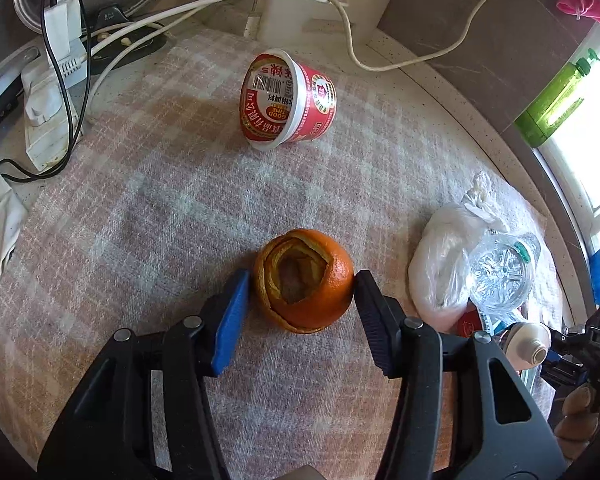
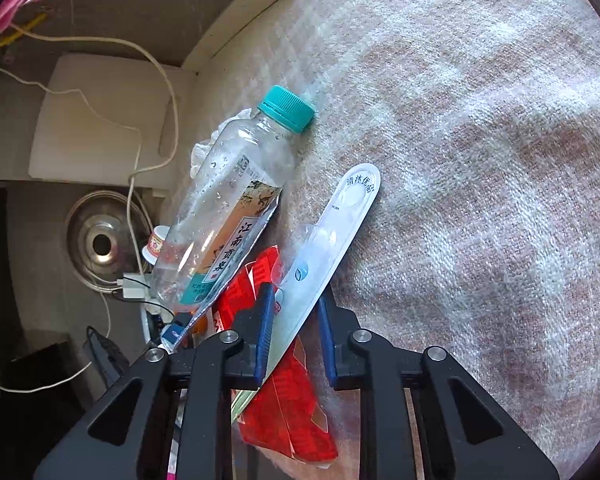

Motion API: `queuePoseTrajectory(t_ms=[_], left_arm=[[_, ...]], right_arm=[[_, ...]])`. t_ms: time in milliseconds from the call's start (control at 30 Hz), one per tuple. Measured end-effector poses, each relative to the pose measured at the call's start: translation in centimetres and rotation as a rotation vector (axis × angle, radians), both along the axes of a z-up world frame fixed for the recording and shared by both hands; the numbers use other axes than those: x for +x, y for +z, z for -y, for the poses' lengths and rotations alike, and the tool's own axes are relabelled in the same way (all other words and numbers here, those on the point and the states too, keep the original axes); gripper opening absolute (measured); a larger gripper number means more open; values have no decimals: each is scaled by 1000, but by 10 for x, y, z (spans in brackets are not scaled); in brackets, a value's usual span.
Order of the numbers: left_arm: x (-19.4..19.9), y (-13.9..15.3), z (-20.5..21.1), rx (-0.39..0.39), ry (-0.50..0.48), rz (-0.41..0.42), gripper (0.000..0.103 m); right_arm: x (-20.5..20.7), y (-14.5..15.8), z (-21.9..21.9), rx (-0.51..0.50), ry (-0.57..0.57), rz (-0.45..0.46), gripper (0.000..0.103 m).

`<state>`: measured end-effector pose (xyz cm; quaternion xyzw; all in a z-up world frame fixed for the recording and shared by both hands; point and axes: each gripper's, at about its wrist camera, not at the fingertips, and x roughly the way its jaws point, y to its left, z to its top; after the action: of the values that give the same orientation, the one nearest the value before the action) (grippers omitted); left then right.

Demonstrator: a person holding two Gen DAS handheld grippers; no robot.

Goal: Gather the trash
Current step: 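Lift the orange peel and the plastic strip off the cloth with both tools, then lower both tools to the basket and open the left tool to drop the peel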

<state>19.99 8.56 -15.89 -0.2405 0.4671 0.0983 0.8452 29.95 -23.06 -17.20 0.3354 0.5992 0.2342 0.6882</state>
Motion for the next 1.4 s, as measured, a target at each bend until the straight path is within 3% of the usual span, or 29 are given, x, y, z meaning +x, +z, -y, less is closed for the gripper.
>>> queuePoseTrajectory(t_ms=[333,600,900,1167,1400], left_arm=[[-14,7,0,17,10,30,47],[-45,31,2,39,25,75,47],[-96,61,7,59,61,124,47],[-155,74,13,44,98,152,47],[-206,67,23,5,61,136,47]], right_arm=[[-13,30,9,20,14,83,15],[-28,69,3,-5,65,219,14],[-58,111,-36,-86,236,402,14],[-101,119,-69,-157,405,505,14],[-156,111,-80,-212,457,540,14]])
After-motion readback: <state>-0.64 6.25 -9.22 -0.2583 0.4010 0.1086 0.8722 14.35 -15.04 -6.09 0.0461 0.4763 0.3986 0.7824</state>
